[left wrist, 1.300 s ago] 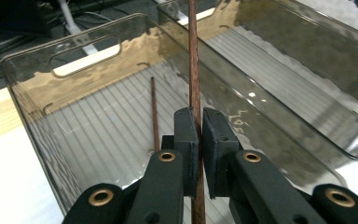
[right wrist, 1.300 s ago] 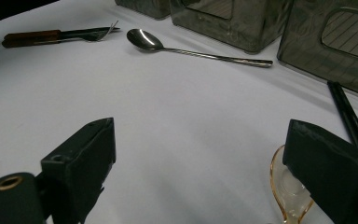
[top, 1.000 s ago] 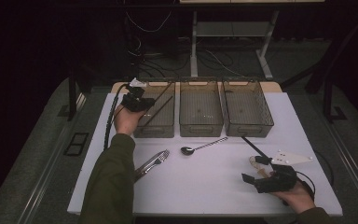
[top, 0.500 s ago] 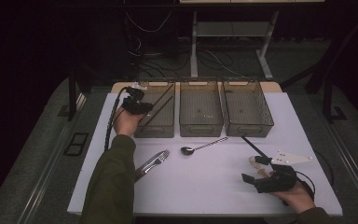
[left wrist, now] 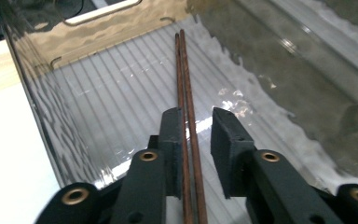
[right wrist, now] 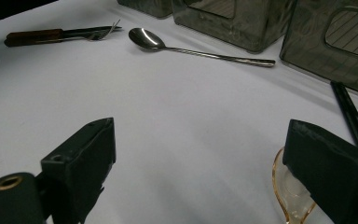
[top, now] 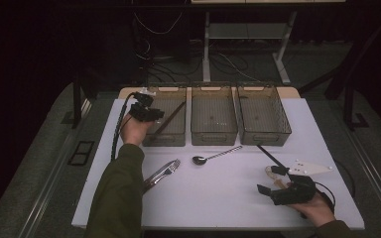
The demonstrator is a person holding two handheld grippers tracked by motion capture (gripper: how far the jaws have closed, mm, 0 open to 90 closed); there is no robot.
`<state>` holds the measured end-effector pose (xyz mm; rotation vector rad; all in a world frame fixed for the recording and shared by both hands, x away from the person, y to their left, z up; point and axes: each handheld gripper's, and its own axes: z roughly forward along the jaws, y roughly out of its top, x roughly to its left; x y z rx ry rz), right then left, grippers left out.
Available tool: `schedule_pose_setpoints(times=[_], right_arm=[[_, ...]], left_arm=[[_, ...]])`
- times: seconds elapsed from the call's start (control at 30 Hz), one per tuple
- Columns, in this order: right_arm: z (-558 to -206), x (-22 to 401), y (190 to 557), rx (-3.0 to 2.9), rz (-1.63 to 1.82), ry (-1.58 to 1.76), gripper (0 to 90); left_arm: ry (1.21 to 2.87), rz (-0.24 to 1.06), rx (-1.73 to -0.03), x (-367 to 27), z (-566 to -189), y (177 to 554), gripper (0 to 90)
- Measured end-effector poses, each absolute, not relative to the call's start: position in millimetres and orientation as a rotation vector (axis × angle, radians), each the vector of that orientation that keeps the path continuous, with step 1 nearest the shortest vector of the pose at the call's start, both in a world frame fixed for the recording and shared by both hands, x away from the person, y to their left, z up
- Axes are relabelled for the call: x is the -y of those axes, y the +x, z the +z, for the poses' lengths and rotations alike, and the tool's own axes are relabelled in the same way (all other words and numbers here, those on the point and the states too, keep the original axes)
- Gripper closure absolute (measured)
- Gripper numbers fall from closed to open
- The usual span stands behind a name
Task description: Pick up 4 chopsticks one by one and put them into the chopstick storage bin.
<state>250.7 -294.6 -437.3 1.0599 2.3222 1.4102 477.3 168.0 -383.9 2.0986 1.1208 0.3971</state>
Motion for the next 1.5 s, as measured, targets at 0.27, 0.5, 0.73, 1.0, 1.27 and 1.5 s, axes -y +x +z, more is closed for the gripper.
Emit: schedule_pose_setpoints(times=[0.27, 0.5, 0.73, 1.0, 1.27, 1.5], right_arm=[[-437.3, 294.4, 250.6, -2.322, 1.406, 1.06, 9.6], [-436.8, 294.2, 250.1, -2.321, 1.408, 1.057, 9.6], [-436.9, 293.6, 250.9, -2.329, 1.417, 1.063, 9.6], [-436.8, 295.4, 251.3, -2.318, 1.424, 1.076, 9.6], [-437.2, 295.9, 251.8, -2.31, 1.426, 1.08, 9.6], [-437.0, 295.8, 251.0, -2.314, 1.424, 1.074, 9.6]], left_arm=[[2.068, 0.392, -1.037, -167.6, -370.2, 467.2, 60.9], [2.039, 0.382, -0.97, -167.1, -360.9, 446.9, 51.3], [1.992, 0.335, -0.932, -173.8, -363.7, 418.0, 44.5], [2.002, 0.322, -0.888, -178.6, -376.9, 382.0, 36.8], [1.982, 0.314, -0.852, -181.8, -390.6, 344.2, 27.2], [1.996, 0.319, -0.81, -179.4, -403.6, 311.4, 13.9]])
